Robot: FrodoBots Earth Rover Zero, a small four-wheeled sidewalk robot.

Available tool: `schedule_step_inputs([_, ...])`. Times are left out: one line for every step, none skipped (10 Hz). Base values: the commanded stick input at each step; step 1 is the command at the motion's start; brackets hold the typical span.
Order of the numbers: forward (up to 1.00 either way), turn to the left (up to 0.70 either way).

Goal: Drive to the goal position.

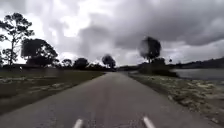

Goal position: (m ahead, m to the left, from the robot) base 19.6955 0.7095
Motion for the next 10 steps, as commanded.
schedule_step_inputs([0.7, 0.0])
schedule_step_inputs([0.7, 0.0])
schedule_step_inputs([0.7, 0.0])
schedule_step_inputs([0.7, 0.0])
schedule_step_inputs([0.7, 0.0])
schedule_step_inputs([0.7, 0.0])
schedule_step_inputs([0.7, 0.0])
schedule_step_inputs([0.7, 0.0])
schedule_step_inputs([0.7, 0.0])
schedule_step_inputs([0.7, 0.0])
